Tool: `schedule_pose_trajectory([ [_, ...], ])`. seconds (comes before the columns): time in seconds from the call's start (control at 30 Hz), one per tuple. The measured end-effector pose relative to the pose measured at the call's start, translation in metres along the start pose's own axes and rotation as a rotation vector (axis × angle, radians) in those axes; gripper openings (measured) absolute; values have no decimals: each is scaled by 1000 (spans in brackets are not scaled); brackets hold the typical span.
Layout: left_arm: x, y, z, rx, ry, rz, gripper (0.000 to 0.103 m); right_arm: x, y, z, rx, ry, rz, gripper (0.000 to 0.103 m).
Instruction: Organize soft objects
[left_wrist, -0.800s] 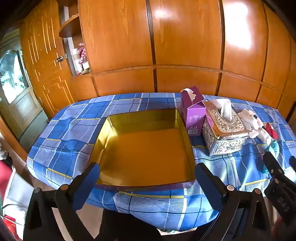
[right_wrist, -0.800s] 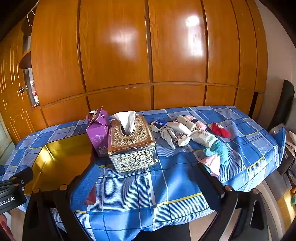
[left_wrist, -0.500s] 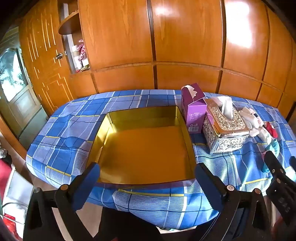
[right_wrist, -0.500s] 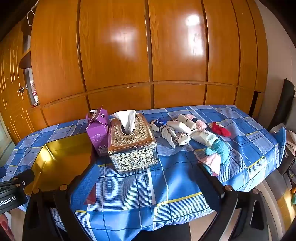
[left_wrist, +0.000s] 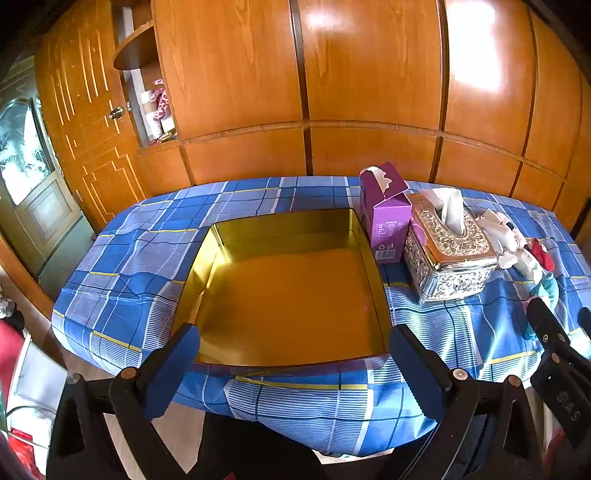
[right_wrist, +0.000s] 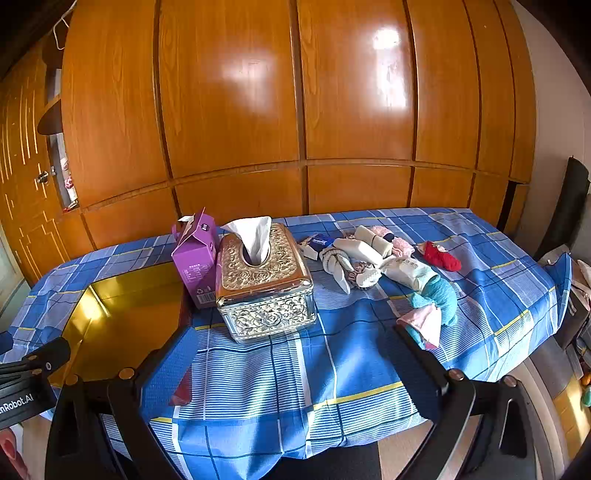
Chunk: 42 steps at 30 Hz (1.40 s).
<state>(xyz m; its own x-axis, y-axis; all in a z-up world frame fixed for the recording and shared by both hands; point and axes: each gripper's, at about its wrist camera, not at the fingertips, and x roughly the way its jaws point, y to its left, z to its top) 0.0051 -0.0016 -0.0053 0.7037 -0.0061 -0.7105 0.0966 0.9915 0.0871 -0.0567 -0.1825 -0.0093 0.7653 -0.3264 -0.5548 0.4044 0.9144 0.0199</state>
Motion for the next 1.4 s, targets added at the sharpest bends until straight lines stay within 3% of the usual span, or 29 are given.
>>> schedule_pose_trajectory([
  [1.4, 5, -2, -3, 10, 19, -5, 103, 4, -1, -1, 4, 18, 6, 103],
])
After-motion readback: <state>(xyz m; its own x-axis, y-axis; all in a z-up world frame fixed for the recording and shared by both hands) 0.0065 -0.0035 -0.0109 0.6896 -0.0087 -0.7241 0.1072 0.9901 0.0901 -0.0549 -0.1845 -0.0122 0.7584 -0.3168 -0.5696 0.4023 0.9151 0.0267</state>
